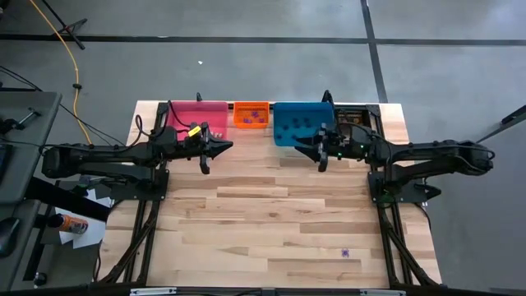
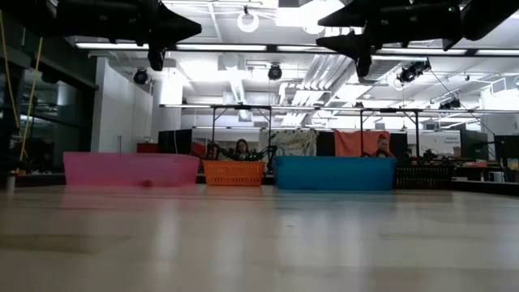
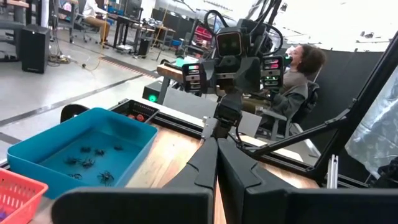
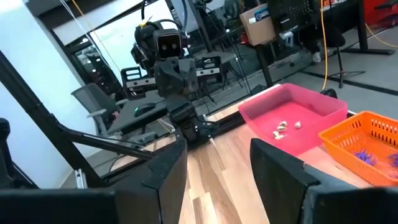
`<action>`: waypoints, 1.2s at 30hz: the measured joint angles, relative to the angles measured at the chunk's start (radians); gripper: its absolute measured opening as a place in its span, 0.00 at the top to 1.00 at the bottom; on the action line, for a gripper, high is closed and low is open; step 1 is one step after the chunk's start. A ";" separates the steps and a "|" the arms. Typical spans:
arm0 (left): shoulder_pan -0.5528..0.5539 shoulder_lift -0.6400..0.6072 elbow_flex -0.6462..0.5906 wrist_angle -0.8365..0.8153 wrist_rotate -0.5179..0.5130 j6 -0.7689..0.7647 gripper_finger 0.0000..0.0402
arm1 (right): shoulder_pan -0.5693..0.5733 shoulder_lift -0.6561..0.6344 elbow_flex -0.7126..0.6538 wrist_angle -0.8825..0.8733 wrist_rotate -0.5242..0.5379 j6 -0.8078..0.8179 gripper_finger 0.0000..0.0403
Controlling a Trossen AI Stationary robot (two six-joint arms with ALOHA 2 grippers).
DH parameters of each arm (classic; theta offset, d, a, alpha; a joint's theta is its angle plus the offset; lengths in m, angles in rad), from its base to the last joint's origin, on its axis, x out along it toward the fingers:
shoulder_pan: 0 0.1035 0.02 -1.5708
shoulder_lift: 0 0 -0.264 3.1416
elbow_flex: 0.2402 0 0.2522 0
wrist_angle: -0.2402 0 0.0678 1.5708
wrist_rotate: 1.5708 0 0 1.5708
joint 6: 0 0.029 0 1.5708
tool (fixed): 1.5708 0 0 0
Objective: Sort Halloween decoration
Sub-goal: Put the violet spider toy into the orange bin
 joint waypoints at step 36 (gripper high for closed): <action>0.000 0.000 0.000 -0.083 0.001 -0.053 1.00 | 0.961 0.220 0.005 -0.688 -0.268 1.880 0.58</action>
